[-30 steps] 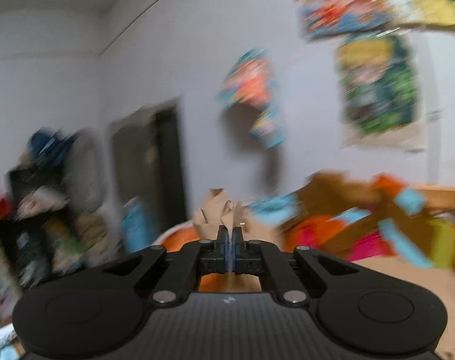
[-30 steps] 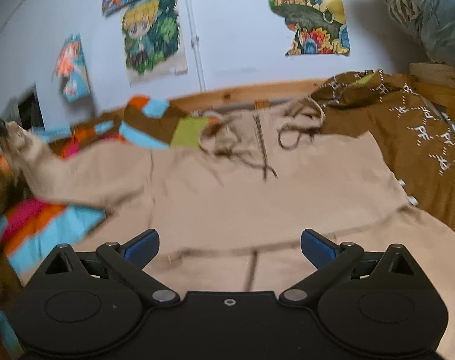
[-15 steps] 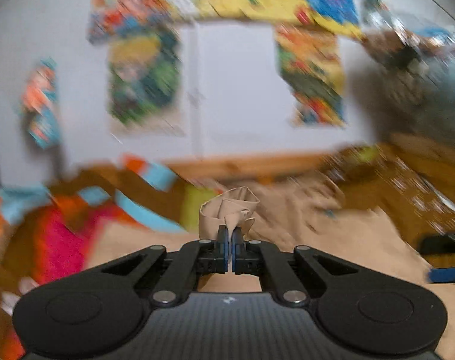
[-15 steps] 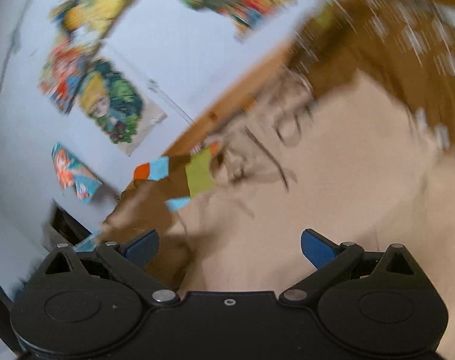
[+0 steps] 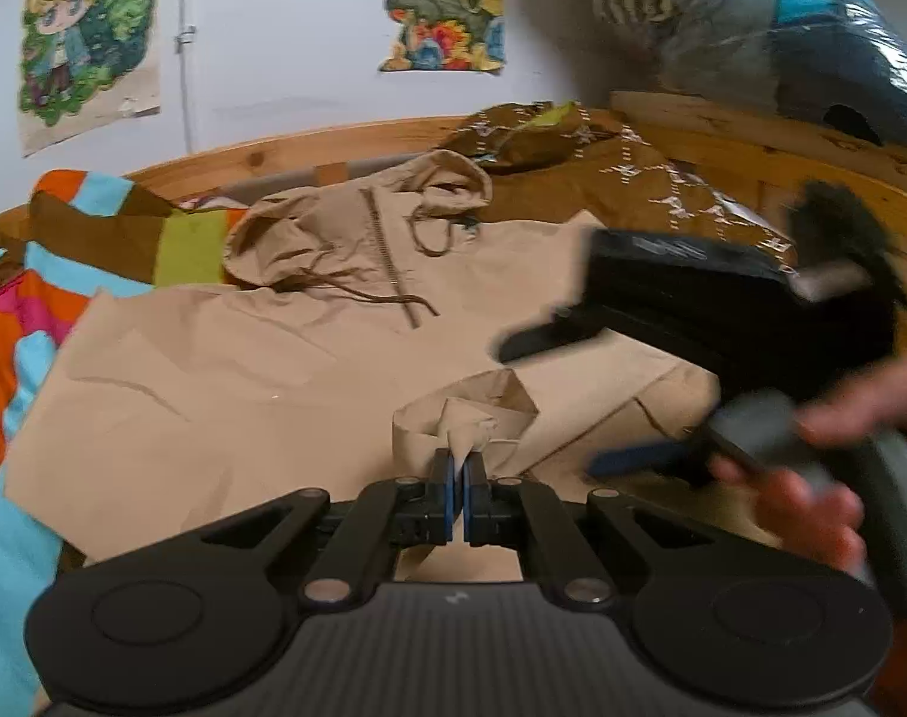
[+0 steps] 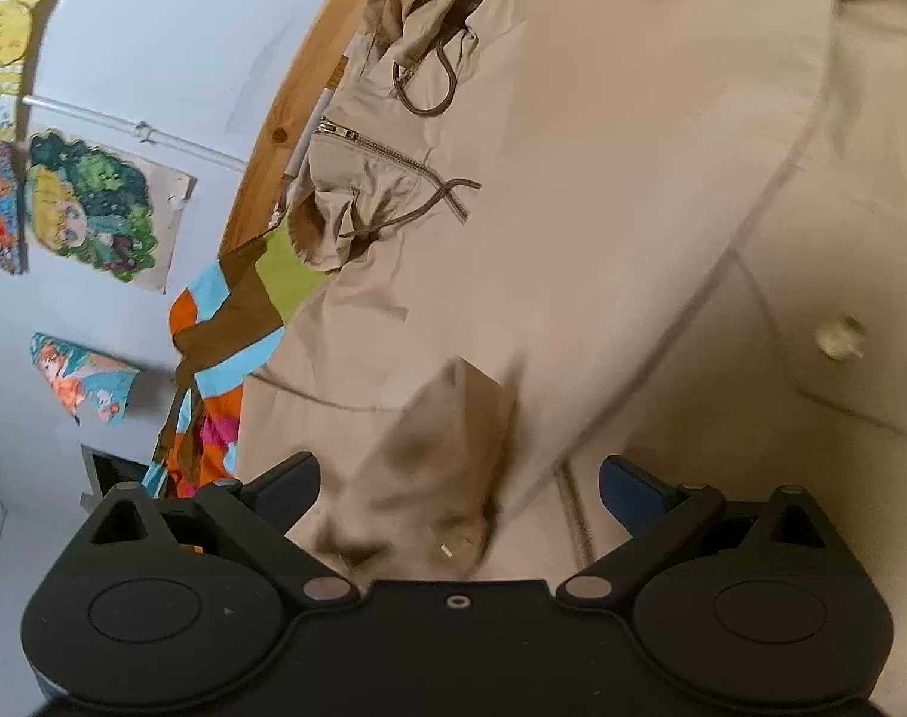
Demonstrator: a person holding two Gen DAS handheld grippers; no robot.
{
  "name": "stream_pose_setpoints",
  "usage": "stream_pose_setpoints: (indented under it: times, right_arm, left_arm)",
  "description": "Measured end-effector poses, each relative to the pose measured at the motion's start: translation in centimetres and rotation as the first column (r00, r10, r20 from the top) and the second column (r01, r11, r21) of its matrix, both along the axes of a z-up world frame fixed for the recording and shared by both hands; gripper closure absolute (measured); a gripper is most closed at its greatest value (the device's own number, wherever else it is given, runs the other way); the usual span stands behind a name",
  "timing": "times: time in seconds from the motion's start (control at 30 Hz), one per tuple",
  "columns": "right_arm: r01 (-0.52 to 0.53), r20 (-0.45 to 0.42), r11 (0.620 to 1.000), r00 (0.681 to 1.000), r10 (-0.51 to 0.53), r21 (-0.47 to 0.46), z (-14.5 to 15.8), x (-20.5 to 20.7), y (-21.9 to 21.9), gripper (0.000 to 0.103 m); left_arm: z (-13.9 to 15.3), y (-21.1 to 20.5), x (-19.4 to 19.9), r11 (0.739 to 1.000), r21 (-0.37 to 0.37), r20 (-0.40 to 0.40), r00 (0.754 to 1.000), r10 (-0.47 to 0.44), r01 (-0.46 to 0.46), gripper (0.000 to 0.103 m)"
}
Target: Fold large clothes
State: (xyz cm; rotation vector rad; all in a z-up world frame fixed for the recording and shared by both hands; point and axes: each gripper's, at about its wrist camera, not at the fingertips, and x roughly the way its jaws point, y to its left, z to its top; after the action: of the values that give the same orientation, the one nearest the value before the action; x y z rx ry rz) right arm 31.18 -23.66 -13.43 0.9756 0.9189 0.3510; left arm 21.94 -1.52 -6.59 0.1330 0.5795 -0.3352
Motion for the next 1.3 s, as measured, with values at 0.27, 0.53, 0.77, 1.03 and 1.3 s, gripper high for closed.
stream_pose_setpoints:
  times: [0.27,0.53,0.77,1.03,1.3]
  right_arm:
    - [-0.080,-0.152,0.981,0.987,0.054,-0.175,-0.1,3.9,1.6,0.024]
    - [-0.108,-0.156,0.943,0.986,0.061,-0.314,0.8,2.7,1.1,0.094]
    - [-0.074,0.145,0.834,0.973,0.181,-0.547,10.3,0.7,1.3,0.100]
    - [0.095,0.299,0.724,0.941,0.158,-0.683,14.6,2.9,-2.2,0.101]
    - [0.076,0.181,0.753,0.982,0.059,-0.654,5.3,6.1,-6.0,0.101]
  left_arm:
    - [-0.4,-1.1,0.1,0.990,0.031,-0.080,0.987,-0.137,0.140,0.095]
    - [2.9,1.8,-0.2,0.983,-0.076,-0.062,0.983,-0.171,0.166,0.042]
    - [6.2,6.7,1.4,0.989,-0.113,0.063,0.993,0.098,-0.090,0.038]
    - [4.3,12.3,6.6,0.918,-0.096,-0.071,0.922,0.380,-0.385,0.037]
    - [-2.0,15.8,12.0,0.847,0.006,-0.250,0.819,0.516,-0.531,0.047]
